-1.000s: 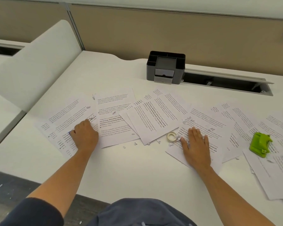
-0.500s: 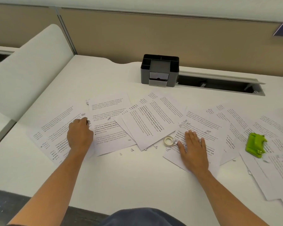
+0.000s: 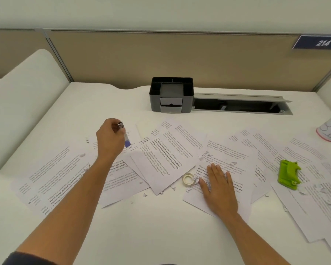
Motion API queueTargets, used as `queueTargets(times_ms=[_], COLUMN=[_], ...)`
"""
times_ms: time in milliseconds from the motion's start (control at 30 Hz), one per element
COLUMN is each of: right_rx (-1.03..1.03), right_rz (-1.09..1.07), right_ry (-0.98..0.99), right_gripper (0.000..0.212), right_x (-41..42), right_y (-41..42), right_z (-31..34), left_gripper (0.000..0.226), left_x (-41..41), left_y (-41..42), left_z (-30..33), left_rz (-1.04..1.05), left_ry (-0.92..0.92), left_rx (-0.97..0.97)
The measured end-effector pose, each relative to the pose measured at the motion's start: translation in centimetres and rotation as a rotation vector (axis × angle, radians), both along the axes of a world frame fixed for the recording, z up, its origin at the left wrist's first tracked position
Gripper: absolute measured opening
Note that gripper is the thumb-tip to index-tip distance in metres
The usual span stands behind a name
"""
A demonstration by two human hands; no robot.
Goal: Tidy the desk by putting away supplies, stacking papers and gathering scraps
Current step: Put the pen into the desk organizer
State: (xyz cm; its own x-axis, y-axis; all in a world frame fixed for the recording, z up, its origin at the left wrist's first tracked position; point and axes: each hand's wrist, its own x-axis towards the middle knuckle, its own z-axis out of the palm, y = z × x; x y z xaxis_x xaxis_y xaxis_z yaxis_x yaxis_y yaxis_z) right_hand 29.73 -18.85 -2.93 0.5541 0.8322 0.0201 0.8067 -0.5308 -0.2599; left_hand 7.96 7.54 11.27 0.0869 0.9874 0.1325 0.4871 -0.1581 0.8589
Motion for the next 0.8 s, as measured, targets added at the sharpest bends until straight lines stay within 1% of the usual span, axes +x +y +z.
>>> queueTargets(times_ms=[167, 267, 367, 533, 800], right_rx=[0.01, 0.021, 0.011, 0.004, 0.052], right_rz=[0.003, 0.002, -0.001, -0.008, -0.002], right_ry=[-0.021, -0.037, -0.046, -0.052, -0.028], right_gripper=[0.076, 0.074, 0.073, 0.071, 0.069], right_x=[0.2, 0.2, 0.2, 0.3, 0.5], right_y=[0.0, 0.0, 0.1, 0.1, 0.1], right_z=[-0.2, -0.3, -0.5, -0.7, -1.1], left_gripper=[0.022, 0.02, 0.021, 0.023, 0.022], left_x=[4.8, 7.2, 9.2, 12.2, 16.4], left_y=[2.6, 5.5, 8.8, 13.4, 17.0], left_z=[1.2, 1.9, 2.7, 3.3, 2.4], left_rz=[-0.077, -0.114, -0.159, -0.272, -0.319], left_ry=[-0.121, -0.179, -0.202, -0.155, -0.039], left_rx=[0.0, -0.004, 0.037, 0.071, 0.094])
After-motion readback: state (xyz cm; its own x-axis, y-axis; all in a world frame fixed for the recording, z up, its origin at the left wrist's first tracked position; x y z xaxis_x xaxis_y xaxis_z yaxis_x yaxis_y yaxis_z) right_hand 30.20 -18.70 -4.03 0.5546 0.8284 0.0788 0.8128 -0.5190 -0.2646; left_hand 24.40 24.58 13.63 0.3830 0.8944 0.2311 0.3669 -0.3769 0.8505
